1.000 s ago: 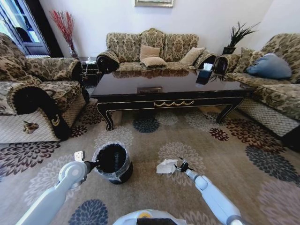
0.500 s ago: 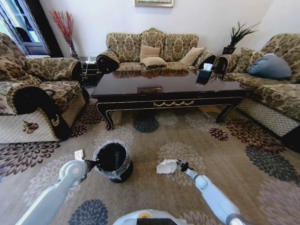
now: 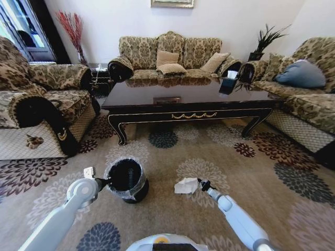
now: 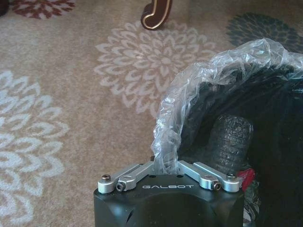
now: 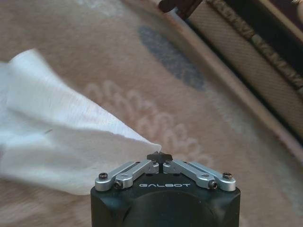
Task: Move to the front of the table and pick up the trash from the floor, then place it into the trash bin.
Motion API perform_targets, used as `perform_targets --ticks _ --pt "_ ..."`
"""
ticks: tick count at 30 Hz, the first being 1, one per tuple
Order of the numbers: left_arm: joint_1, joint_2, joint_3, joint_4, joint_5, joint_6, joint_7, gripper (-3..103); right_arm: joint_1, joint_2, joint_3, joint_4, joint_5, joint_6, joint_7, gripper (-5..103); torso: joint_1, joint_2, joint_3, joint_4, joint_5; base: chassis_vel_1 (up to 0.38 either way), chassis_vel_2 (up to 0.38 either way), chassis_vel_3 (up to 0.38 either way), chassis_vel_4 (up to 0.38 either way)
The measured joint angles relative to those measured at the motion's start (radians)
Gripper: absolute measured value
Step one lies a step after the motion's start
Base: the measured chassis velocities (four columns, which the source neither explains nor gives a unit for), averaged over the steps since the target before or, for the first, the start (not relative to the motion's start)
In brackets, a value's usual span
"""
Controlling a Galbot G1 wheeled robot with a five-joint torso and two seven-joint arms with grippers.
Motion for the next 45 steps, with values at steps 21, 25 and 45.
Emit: perform_targets --ticks 21,25,45 --pt "-0.144 -0.092 0.249 0.028 0.04 0.0 -0.031 0 -0.287 -0.304 0.205 0.832 0.197 -0.109 0.045 0 0.0 0.0 0.0 -0.0003 -0.0003 0.0 0.0 0.0 0.0" --pt "-0.153 -0.149 0.297 0.045 0.079 0.0 -0.041 0 -0.306 -0.367 0.229 0.952 0.212 -0.119 0.046 0 0.0 0.0 0.0 0.0006 -0.0001 0.0 0.0 0.0 0.0" --pt "-0.386 -0.306 0.547 0.214 0.115 0.001 -0.103 0 -0.532 -0.454 0.448 1.289 0.213 -0.117 0.019 0 -0.001 0.001 -0.001 0.0015 0.0013 0.0 0.0 0.0 0.0"
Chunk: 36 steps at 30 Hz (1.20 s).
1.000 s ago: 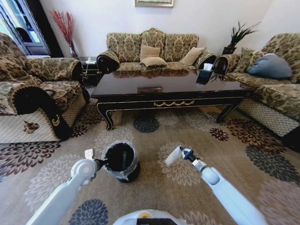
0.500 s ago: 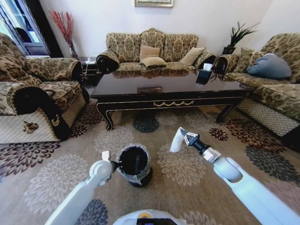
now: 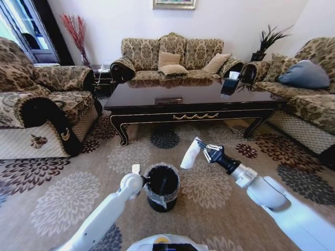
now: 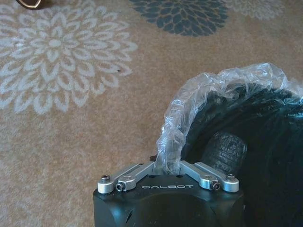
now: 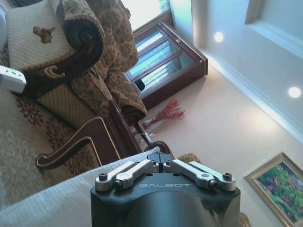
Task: Move to the front of the table and pick up the trash from the floor, then place it into the trash bin.
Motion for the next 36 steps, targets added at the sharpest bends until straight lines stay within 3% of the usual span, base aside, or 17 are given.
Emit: perform_targets --ticks 5,6,9,12,16,18,36 --pt "-0.04 -0.021 0.048 0.011 -0.001 0.0 -0.005 0 -0.027 -0.004 0.03 0.032 0.003 0.001 -0.003 0 0.001 -0.001 0.001 -0.0021 -0.003 0.0 0.0 0.0 0.0" --pt "-0.047 -0.017 0.06 0.001 -0.011 0.0 -0.006 0 -0.031 -0.004 0.035 0.039 0.004 0.0 -0.003 0 0.001 -0.001 0.002 -0.0034 -0.0037 0.0 0.0 0.0 0.0" --pt "-0.063 0.025 0.061 -0.056 -0.049 -0.001 0.001 0 -0.04 0.004 0.043 0.043 0.005 -0.001 -0.003 0 0.001 -0.001 0.002 -0.0043 -0.0044 -0.057 -0.047 -0.022 -0.039" --pt "-0.073 0.07 0.045 -0.099 -0.074 -0.004 -0.009 0 -0.045 0.012 0.04 0.044 0.005 -0.001 -0.003 0 0.001 -0.001 0.001 -0.0026 -0.0017 -0.018 -0.017 -0.008 -0.007" --pt "-0.092 0.101 0.049 -0.155 -0.121 -0.002 -0.021 0 -0.02 0.014 0.008 0.041 0.003 -0.006 -0.002 0 0.001 -0.001 0.001 -0.001 -0.0023 0.0 0.0 0.0 0.0" --pt "-0.104 0.111 0.065 -0.183 -0.141 -0.002 -0.026 0 0.003 0.013 -0.012 0.031 -0.001 -0.009 0.0 0 0.001 -0.001 0.001 -0.0014 -0.0021 0.0 0.0 0.0 0.0" --pt "-0.124 0.05 0.123 -0.135 -0.127 -0.001 -0.03 0 -0.04 0.019 -0.005 0.084 -0.045 -0.007 -0.006 0 0.001 -0.001 0.001 -0.0015 -0.0016 0.0 0.0 0.0 0.0"
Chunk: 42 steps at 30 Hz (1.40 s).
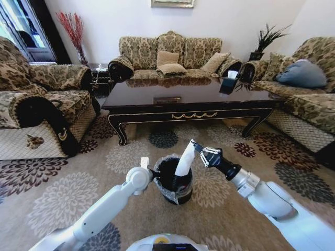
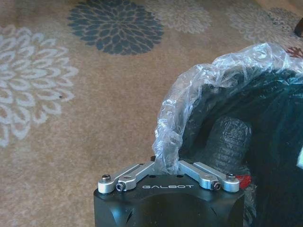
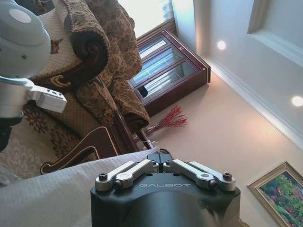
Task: Move to the front of the table and pick up the trash from the floor, then place it into the trash bin.
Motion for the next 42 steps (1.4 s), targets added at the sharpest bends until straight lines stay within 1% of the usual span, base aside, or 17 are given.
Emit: perform_targets --ticks 11,12,14,18,20,24,25,26,27,28,29,32,33,34,36,38,42 --pt "-0.022 -0.023 0.017 0.001 -0.014 0.0 -0.009 0 -0.03 0.022 0.002 -0.023 -0.138 0.049 -0.018 0 0.0 0.0 0.0 -0.0001 0.0002 0.0 0.0 0.0 0.0" --pt "-0.022 -0.021 0.017 -0.004 -0.018 0.0 -0.01 0 -0.022 0.022 0.001 -0.029 -0.153 0.053 -0.023 -3 0.0 0.0 0.0 -0.0001 0.0001 0.0 0.0 0.0 0.0" --pt "-0.02 -0.017 0.017 -0.009 -0.02 0.0 -0.01 0 -0.008 0.021 -0.002 -0.036 -0.179 0.063 -0.031 8 0.0 0.0 0.0 0.0002 0.0001 0.0 0.0 0.0 0.0" --pt "-0.014 -0.011 0.01 -0.019 -0.024 0.0 -0.011 0 0.0 0.018 -0.003 -0.043 -0.209 0.077 -0.047 18 0.0 0.0 0.0 0.0001 0.0001 0.0 0.0 0.0 0.0" --pt "-0.005 -0.005 -0.001 -0.028 -0.026 0.0 -0.011 0 -0.001 0.017 -0.001 -0.051 -0.249 0.099 -0.062 29 0.0 0.0 0.0 0.0 0.0001 0.0 0.0 0.0 0.0" --pt "0.009 0.0 -0.015 -0.036 -0.026 0.0 -0.012 0 0.004 0.023 0.005 -0.061 -0.301 0.126 -0.078 40 0.0 0.0 0.0 0.0001 0.0001 0.0 0.0 0.0 0.0" --pt "0.017 0.003 -0.021 -0.042 -0.026 0.0 -0.012 0 0.011 0.028 0.009 -0.068 -0.344 0.15 -0.087 45 0.0 0.0 0.0 0.0 0.0 0.0 0.0 0.0 0.0" --pt "0.021 0.005 -0.023 -0.045 -0.026 0.0 -0.012 0 0.016 0.031 0.011 -0.071 -0.372 0.167 -0.094 45 0.0 0.0 0.0 0.0 0.0 0.0 0.0 0.0 0.0" --pt "0.03 0.01 -0.029 -0.054 -0.026 0.0 -0.012 0 0.029 0.041 0.016 -0.085 -0.442 0.213 -0.111 56 0.0 0.0 0.0 0.0001 -0.0001 0.0 0.0 0.0 0.0" --pt "0.035 0.012 -0.033 -0.058 -0.027 0.0 -0.012 0 0.037 0.047 0.017 -0.094 -0.478 0.235 -0.12 56 0.0 0.0 0.0 0.0001 -0.0001 0.0 0.0 0.0 0.0" --pt "0.035 0.012 -0.033 -0.058 -0.027 0.0 -0.012 0 0.037 0.047 0.017 -0.094 -0.478 0.235 -0.12 56 0.0 0.0 0.0 0.0001 -0.0001 0.0 0.0 0.0 0.0" --pt "0.053 0.024 -0.056 -0.07 -0.031 0.0 -0.011 0 0.056 0.067 0.018 -0.126 -0.565 0.298 -0.137 73 0.0 0.0 0.0 0.0 0.0 0.0 0.0 0.0 0.0" --pt "0.058 0.028 -0.067 -0.072 -0.032 0.0 -0.01 0 0.061 0.068 0.019 -0.135 -0.571 0.304 -0.138 73 0.0 0.0 0.0 -0.0001 -0.0001 0.0 0.0 0.0 0.0" --pt "0.065 0.035 -0.084 -0.073 -0.033 0.0 -0.009 0 0.067 0.068 0.023 -0.146 -0.57 0.306 -0.138 83 0.0 0.0 0.0 -0.0001 -0.0001 0.0 0.0 0.0 0.0" --pt "0.07 0.04 -0.095 -0.074 -0.033 0.0 -0.007 0 0.07 0.068 0.026 -0.154 -0.559 0.305 -0.138 83 0.0 0.0 0.0 0.0 -0.0001 0.0 0.0 0.0 0.0" --pt "0.089 0.056 -0.129 -0.075 -0.033 0.0 0.0 0 0.071 0.068 0.033 -0.174 -0.507 0.287 -0.135 94 0.0 0.0 0.0 0.0001 -0.0001 0.0 0.0 0.0 0.0" --pt "0.136 0.096 -0.2 -0.075 -0.03 0.0 0.011 0 0.053 0.08 0.049 -0.197 -0.442 0.272 -0.129 100 0.0 0.0 0.0 0.0 -0.0001 0.0 0.0 0.0 0.0"
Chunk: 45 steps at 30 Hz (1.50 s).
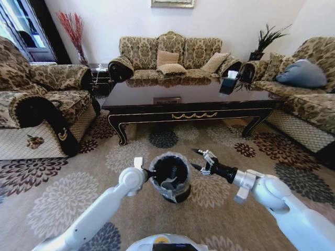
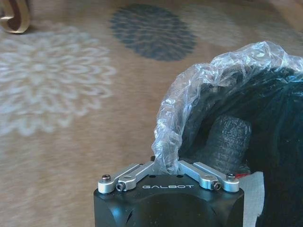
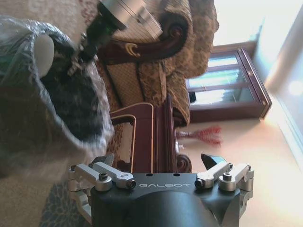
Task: Move to the front of the table and pick up the trash from the floor, then place it into the trash bin.
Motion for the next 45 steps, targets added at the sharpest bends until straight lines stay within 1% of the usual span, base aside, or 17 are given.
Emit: perform_targets --ticks 2,6,9,11,14,18,22,29,33,35,37,39,40,41,43,44,45 --pt "0.011 0.014 -0.016 -0.001 0.0 0.0 0.001 0 -0.005 0.002 0.003 -0.002 0.006 0.0 0.001 100 0.0 0.0 0.0 0.0 -0.0001 0.0 0.0 0.0 0.0" --pt "0.064 0.096 -0.097 -0.009 -0.007 0.0 0.008 0 -0.022 0.017 0.007 -0.008 0.018 0.0 0.004 100 0.0 0.0 0.0 0.0002 -0.0001 0.0 0.0 0.0 0.0" --pt "0.077 0.123 -0.127 -0.005 -0.014 0.0 0.008 0 -0.024 0.025 0.007 -0.009 0.018 0.001 0.004 100 0.0 0.0 0.0 0.0006 0.0 0.0 0.0 0.0 0.0" --pt "0.08 0.133 -0.147 0.014 -0.023 0.0 0.01 0 -0.037 0.034 0.015 -0.005 0.018 0.001 0.004 100 0.0 0.0 0.0 0.0 0.0001 0.0 0.0 0.0 0.0" --pt "0.083 0.133 -0.156 0.039 -0.022 0.0 0.015 0 -0.045 0.041 0.02 0.001 0.018 0.001 0.004 100 0.0 0.0 0.0 -0.0003 -0.0001 0.0 0.0 0.0 0.0" --pt "0.085 0.11 -0.163 0.119 0.016 0.0 0.024 0 -0.078 0.053 0.047 0.013 0.018 0.005 0.004 100 0.0 0.0 0.0 0.0003 0.0 0.0 0.0 0.0 0.0" --pt "0.079 0.086 -0.162 0.171 0.036 0.0 0.035 0 -0.111 0.058 0.076 0.019 0.017 0.017 0.003 100 0.0 0.0 0.0 0.0 0.0 0.0 0.0 0.0 0.0" --pt "0.074 0.059 -0.161 0.206 0.079 -0.003 0.062 0 -0.141 0.061 0.106 0.026 0.017 0.03 0.003 100 0.0 0.0 0.0 0.0 0.0006 0.0 0.0 0.0 0.0" --pt "0.083 0.065 -0.162 0.184 0.083 -0.002 0.066 22 -0.139 0.057 0.109 0.027 0.02 0.031 0.003 100 0.0 0.0 0.0 0.0 -0.0002 0.0 0.0 0.0 0.0" --pt "0.085 0.069 -0.163 0.176 0.083 -0.002 0.066 22 -0.137 0.057 0.109 0.028 0.02 0.031 0.003 100 0.0 0.0 0.0 0.0001 -0.0002 0.0 0.0 0.0 0.0" --pt "0.09 0.083 -0.168 0.147 0.083 -0.001 0.063 32 -0.137 0.058 0.107 0.03 0.022 0.029 0.003 100 0.0 0.0 0.0 0.0002 0.0001 0.0 0.0 0.0 0.0" --pt "0.092 0.089 -0.17 0.138 0.083 -0.001 0.062 32 -0.137 0.058 0.107 0.03 0.022 0.028 0.003 100 0.0 0.0 0.0 0.0002 0.0001 0.0 0.0 0.0 0.0" --pt "0.1 0.105 -0.175 0.11 0.083 -0.001 0.059 43 -0.141 0.06 0.109 0.031 0.026 0.027 0.003 100 0.0 0.0 0.0 0.0002 0.0001 0.0 0.0 0.0 0.0" --pt "0.11 0.118 -0.181 0.083 0.083 0.0 0.058 48 -0.144 0.062 0.112 0.031 0.029 0.027 0.003 100 0.0 0.0 0.0 0.0001 0.0002 0.0 0.0 0.0 0.0" --pt "0.133 0.134 -0.195 0.048 0.09 0.0 0.057 54 -0.148 0.066 0.115 0.03 0.033 0.027 0.005 100 0.0 0.0 0.0 0.0001 0.0001 0.0 0.0 0.0 0.0" --pt "0.133 0.134 -0.195 0.048 0.09 0.0 0.057 54 -0.148 0.066 0.115 0.03 0.033 0.027 0.005 100 0.0 0.0 0.0 0.0001 0.0001 0.0 0.0 0.0 0.0" --pt "0.153 0.14 -0.21 0.027 0.098 0.0 0.057 59 -0.149 0.069 0.116 0.027 0.037 0.028 0.007 100 0.0 0.0 0.0 0.0001 0.0002 0.0 0.0 0.0 0.0"
